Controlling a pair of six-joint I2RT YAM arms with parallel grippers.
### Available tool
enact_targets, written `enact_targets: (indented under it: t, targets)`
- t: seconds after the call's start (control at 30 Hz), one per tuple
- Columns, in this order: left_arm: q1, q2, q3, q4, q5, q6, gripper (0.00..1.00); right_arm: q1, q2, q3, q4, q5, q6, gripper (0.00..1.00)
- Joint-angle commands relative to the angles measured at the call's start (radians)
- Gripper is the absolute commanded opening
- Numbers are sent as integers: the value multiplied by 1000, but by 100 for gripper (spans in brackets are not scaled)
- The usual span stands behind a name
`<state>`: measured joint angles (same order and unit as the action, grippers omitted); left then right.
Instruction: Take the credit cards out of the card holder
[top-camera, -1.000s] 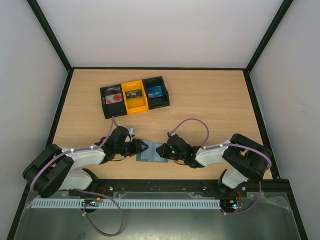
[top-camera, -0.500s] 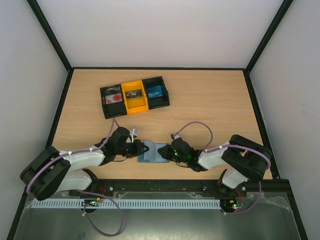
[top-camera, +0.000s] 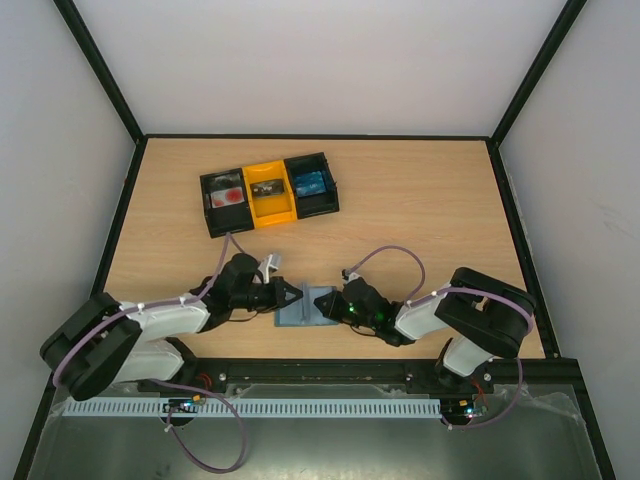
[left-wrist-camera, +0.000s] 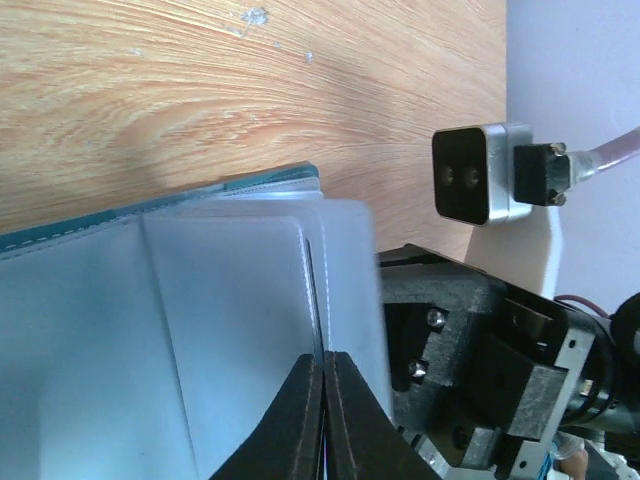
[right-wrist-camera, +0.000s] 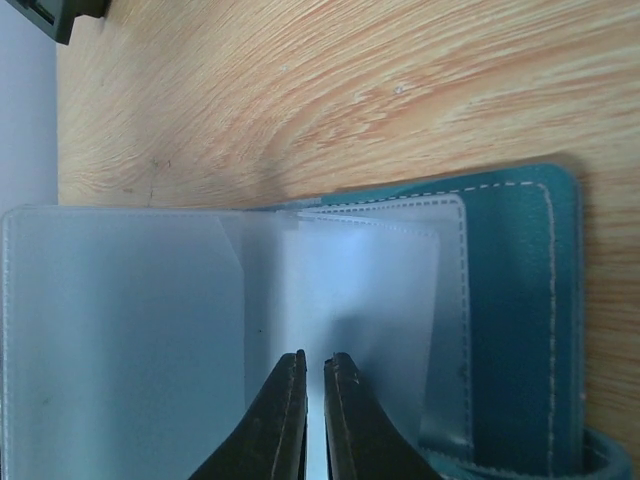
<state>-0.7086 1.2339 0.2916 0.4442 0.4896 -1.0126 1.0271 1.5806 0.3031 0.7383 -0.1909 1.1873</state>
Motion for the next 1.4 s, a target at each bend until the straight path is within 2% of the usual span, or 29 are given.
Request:
enact_targets:
  t: [0.0, 0.5, 0.8, 0.97, 1.03, 1.37]
  targets:
    - [-13, 47, 20, -10, -16, 38, 3, 10, 12, -27, -66, 23, 6, 8]
    - [-31, 131, 34, -73, -85, 56, 4, 11, 3, -33, -70, 18, 2, 8]
    - [-31, 1, 90, -222, -131, 77, 35, 11, -66, -16, -133, 35, -21, 9]
    - [-34, -73, 134, -314, -173, 94, 44, 11, -109, -6, -178, 59, -37, 9]
    - [-36, -97, 142, -337, -189, 92, 52, 11, -124, -1, -197, 61, -40, 10]
    - [-37, -114, 139, -367, -183, 111, 54, 11, -348, 44, -480, 216, -88, 31]
